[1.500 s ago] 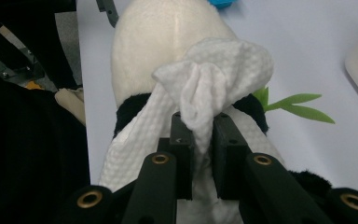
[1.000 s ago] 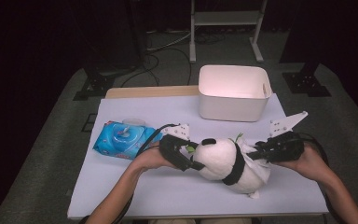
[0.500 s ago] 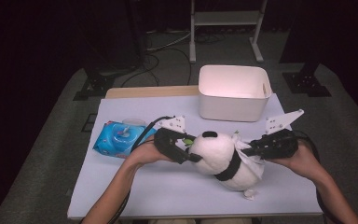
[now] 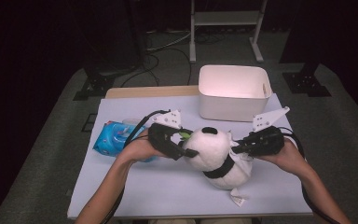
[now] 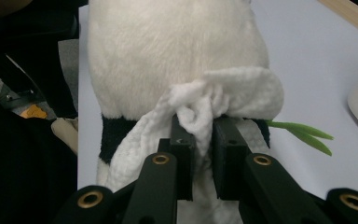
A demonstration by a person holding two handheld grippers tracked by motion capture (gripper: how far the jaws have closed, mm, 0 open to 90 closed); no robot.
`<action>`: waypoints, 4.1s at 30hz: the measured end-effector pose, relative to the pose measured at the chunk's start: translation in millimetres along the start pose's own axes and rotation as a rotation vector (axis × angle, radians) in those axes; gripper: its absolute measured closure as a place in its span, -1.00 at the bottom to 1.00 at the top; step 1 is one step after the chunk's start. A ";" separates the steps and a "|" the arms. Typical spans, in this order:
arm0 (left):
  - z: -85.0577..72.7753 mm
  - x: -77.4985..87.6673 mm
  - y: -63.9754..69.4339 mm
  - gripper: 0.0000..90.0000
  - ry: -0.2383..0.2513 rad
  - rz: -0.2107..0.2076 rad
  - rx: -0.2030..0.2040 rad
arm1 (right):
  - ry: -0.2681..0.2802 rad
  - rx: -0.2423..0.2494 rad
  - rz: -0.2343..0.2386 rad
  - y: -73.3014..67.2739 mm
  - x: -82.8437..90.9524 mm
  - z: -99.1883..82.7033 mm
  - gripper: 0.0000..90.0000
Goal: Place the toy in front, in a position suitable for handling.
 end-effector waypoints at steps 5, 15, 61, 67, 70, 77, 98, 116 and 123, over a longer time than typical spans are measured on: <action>8.9 7.6 0.1 -0.28 0.011 0.007 -0.018 | -0.008 0.014 0.008 1.1 -5.4 3.4 0.77; 10.6 0.0 2.0 -0.48 0.016 0.006 -0.018 | -0.016 -0.027 0.017 1.3 -3.3 -15.0 0.77; 12.3 -11.2 0.5 -0.35 -0.019 -0.030 0.011 | -0.005 0.042 -0.027 -12.6 36.3 22.9 0.77; 13.7 -14.4 0.5 -0.35 -0.021 -0.025 0.017 | -0.020 0.044 -0.030 -14.5 38.9 27.6 0.77; 14.9 -16.0 0.5 -0.36 -0.022 -0.023 0.020 | -0.018 0.047 -0.028 -14.9 40.0 28.7 0.77; 23.9 -27.8 4.1 -0.36 -0.026 -0.025 0.007 | -0.028 0.063 -0.024 -17.7 41.4 40.7 0.78; 15.4 -39.4 4.2 -0.57 -0.041 -0.051 0.016 | -0.060 0.050 -0.028 -14.6 44.1 41.4 0.78; 24.6 -28.9 5.2 -0.25 -0.023 -0.082 0.000 | -0.116 0.128 -0.010 -22.7 26.7 78.0 0.77; 22.2 -31.2 7.2 -0.27 -0.053 -0.058 -0.022 | -0.119 0.111 -0.020 -19.0 32.5 73.1 0.77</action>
Point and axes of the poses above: each handheld gripper's, and its own axes: x roughly backward along the jaws, z roughly out of its top, y roughly to its right, the point moved 1 cm from there along -x, roughly forward along the jaws, and after that the axes turned 12 degrees about z, right-handed, at the moved point
